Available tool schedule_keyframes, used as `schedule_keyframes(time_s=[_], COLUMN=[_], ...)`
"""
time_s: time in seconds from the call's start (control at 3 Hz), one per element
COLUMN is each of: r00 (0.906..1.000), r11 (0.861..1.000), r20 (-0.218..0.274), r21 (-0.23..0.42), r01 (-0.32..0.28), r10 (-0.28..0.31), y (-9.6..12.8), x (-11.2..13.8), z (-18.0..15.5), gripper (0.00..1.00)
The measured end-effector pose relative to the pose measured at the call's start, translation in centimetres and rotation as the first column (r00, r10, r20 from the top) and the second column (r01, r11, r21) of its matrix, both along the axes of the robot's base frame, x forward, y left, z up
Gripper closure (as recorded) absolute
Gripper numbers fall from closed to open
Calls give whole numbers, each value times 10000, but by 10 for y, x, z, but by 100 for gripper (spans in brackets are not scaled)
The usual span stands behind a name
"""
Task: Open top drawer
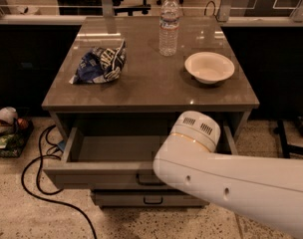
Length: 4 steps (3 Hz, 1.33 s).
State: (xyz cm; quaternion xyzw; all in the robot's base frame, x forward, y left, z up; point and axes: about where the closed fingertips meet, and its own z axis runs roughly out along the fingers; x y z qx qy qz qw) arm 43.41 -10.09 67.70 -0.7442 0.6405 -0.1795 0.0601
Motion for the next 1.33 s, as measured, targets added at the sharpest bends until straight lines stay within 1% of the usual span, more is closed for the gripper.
schedule_keyframes(time_s=[0.33,0.67,1.0,1.33], r00=[9979,9978,9978,9978], r11=[9989,9988,9988,9988], r20=[-506,-510,-514,-518], r21=[-277,-267,-275,-283], r01=[384,405,401,403], r10=[-397,-418,-415,-417], y=[-6,-6,-7,-7], x=[-29,-31,-31,-31], z=[-1,-2,-2,-2], gripper=[100,100,82,57])
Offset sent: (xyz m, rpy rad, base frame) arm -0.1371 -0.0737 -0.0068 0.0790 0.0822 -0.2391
